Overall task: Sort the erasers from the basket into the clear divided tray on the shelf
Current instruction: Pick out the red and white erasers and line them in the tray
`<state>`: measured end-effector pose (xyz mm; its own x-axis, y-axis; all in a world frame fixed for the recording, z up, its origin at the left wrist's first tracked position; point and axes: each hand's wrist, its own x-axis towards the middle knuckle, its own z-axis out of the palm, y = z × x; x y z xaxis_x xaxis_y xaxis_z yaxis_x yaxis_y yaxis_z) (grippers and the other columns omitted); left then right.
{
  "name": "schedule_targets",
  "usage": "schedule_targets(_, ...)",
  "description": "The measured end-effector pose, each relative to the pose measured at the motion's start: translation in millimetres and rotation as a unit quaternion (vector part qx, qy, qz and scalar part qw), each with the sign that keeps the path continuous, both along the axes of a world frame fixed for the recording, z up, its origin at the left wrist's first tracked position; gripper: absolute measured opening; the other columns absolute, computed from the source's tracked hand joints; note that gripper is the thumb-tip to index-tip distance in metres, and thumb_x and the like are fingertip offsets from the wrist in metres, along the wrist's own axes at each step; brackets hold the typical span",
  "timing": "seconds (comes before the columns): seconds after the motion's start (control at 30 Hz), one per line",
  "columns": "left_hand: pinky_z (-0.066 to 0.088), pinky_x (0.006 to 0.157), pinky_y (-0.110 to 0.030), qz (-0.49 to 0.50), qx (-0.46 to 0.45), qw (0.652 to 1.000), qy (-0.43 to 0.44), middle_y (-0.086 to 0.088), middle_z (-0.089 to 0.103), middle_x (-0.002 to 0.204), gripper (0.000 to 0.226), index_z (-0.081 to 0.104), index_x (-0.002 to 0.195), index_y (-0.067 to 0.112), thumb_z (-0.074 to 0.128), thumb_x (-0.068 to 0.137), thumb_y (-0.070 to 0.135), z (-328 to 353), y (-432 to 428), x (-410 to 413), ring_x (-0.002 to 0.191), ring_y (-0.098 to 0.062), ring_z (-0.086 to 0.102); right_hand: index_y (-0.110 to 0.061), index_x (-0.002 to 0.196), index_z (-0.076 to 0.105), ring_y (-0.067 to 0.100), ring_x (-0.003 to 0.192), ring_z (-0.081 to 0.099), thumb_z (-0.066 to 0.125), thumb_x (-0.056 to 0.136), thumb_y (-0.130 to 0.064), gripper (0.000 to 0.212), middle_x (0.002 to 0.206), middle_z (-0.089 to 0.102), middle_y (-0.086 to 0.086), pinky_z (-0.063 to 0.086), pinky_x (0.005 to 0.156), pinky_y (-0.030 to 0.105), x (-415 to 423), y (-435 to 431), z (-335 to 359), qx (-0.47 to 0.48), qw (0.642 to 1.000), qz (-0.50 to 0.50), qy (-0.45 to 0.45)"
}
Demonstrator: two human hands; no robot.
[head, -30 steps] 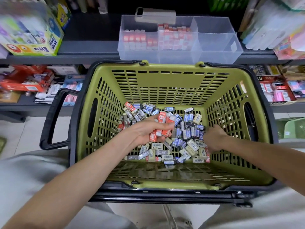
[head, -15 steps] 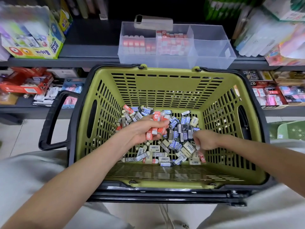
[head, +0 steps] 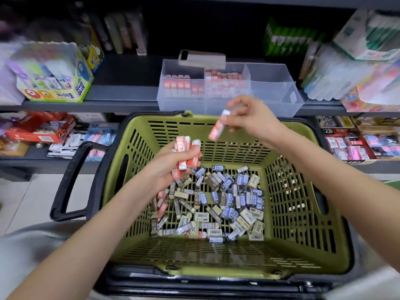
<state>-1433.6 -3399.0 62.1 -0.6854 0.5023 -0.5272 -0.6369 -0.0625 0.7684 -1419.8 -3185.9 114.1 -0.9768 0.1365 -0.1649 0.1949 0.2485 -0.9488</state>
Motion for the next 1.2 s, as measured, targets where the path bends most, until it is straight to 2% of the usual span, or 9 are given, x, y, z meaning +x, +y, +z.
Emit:
schedule_targets(0.2, 0.045, 0.039, -0.017, 0.031, 0.019, 0.996, 0.081, -0.005, 0.072, 0.074, 0.043, 0.059, 0.100, 0.010, 0.075, 0.061, 0.017, 38.1, -9.9, -31.5, 0.060, -0.014, 0.066, -0.004, 0.095, 0.056, 0.016, 0.058, 0.053, 0.071, 0.080, -0.005, 0.022, 0.073, 0.058, 0.014, 0.050, 0.059, 0.029, -63.8, -16.2, 21.5, 0.042, 0.989, -0.085, 0.110)
schedule_targets(0.3, 0.044, 0.039, -0.017, 0.055, 0.039, 0.993, 0.095, -0.005, 0.071, 0.074, 0.043, 0.058, 0.100, 0.010, 0.075, 0.062, 0.019, 50.3, -11.0, -48.6, 0.058, -0.013, 0.065, -0.007, 0.092, 0.059, 0.017, 0.061, 0.056, 0.069, 0.081, -0.008, 0.015, 0.078, 0.061, 0.017, 0.050, 0.056, 0.028, -93.0, -9.4, 21.3, 0.074, 0.980, -0.132, 0.128)
schedule_targets(0.4, 0.043, 0.039, -0.017, 0.077, 0.044, 0.991, 0.104, -0.005, 0.071, 0.073, 0.044, 0.057, 0.100, 0.009, 0.075, 0.061, 0.020, 58.9, -7.3, -64.7, 0.057, -0.013, 0.065, -0.011, 0.087, 0.063, 0.020, 0.071, 0.060, 0.063, 0.082, -0.008, 0.006, 0.081, 0.066, 0.014, 0.052, 0.066, 0.038, -114.5, 13.8, 18.4, 0.074, 0.971, -0.184, 0.133)
schedule_targets(0.53, 0.042, 0.038, -0.017, 0.087, 0.060, 0.988, 0.114, -0.003, 0.070, 0.072, 0.040, 0.059, 0.097, 0.011, 0.075, 0.062, 0.020, 66.9, 1.9, -83.3, 0.057, -0.014, 0.066, -0.015, 0.087, 0.067, 0.022, 0.069, 0.061, 0.060, 0.084, -0.016, 0.007, 0.077, 0.068, 0.011, 0.051, 0.071, 0.038, -133.2, 46.4, 15.3, 0.145, 0.953, -0.229, 0.138)
schedule_targets(0.67, 0.043, 0.041, -0.018, 0.082, 0.068, 0.985, 0.133, -0.002, 0.070, 0.073, 0.039, 0.062, 0.096, 0.012, 0.077, 0.062, 0.024, 72.3, 9.4, -97.6, 0.059, -0.013, 0.065, -0.019, 0.091, 0.068, 0.025, 0.073, 0.066, 0.064, 0.081, -0.022, 0.012, 0.083, 0.072, 0.009, 0.055, 0.077, 0.037, -147.4, 56.7, 10.0, 0.219, 0.955, -0.183, 0.080)
schedule_targets(0.83, 0.043, 0.042, -0.018, 0.083, 0.085, 0.983, 0.139, -0.004, 0.071, 0.077, 0.036, 0.060, 0.096, 0.011, 0.076, 0.065, 0.024, 74.3, 14.3, -110.3, 0.059, -0.012, 0.064, -0.016, 0.084, 0.053, 0.025, 0.051, 0.058, 0.069, 0.080, -0.013, 0.017, 0.076, 0.066, 0.012, 0.055, 0.064, 0.042, -159.0, 44.7, -0.4, 0.190, 0.972, -0.139, 0.019)
schedule_targets(0.97, 0.043, 0.042, -0.018, 0.090, 0.085, 0.984, 0.127, -0.004, 0.071, 0.077, 0.038, 0.059, 0.097, 0.011, 0.075, 0.065, 0.023, 71.2, 15.2, -113.4, 0.061, -0.013, 0.064, -0.014, 0.075, 0.058, 0.027, 0.077, 0.065, 0.075, 0.076, -0.018, 0.017, 0.084, 0.068, 0.013, 0.054, 0.083, 0.043, -165.8, 39.8, -4.6, 0.245, 0.962, -0.118, -0.009)
schedule_targets(1.03, 0.043, 0.042, -0.018, 0.089, 0.082, 0.985, 0.123, -0.003, 0.071, 0.076, 0.038, 0.059, 0.098, 0.011, 0.075, 0.065, 0.023, 69.2, 16.1, -112.7, 0.061, -0.012, 0.064, -0.008, 0.084, 0.066, 0.026, 0.089, 0.065, 0.077, 0.075, -0.020, 0.018, 0.093, 0.069, 0.012, 0.053, 0.087, 0.040, -167.9, 37.5, -8.6, 0.265, 0.956, -0.122, -0.007)
schedule_targets(1.2, 0.044, 0.041, -0.017, 0.095, 0.083, 0.986, 0.107, -0.002, 0.070, 0.071, 0.043, 0.058, 0.102, 0.010, 0.076, 0.064, 0.021, 65.8, 20.1, -110.2, 0.056, -0.011, 0.063, -0.005, 0.085, 0.069, 0.021, 0.080, 0.060, 0.074, 0.079, -0.025, 0.021, 0.082, 0.064, 0.008, 0.052, 0.085, 0.036, -163.7, 37.0, -7.3, 0.284, 0.953, -0.109, 0.002)
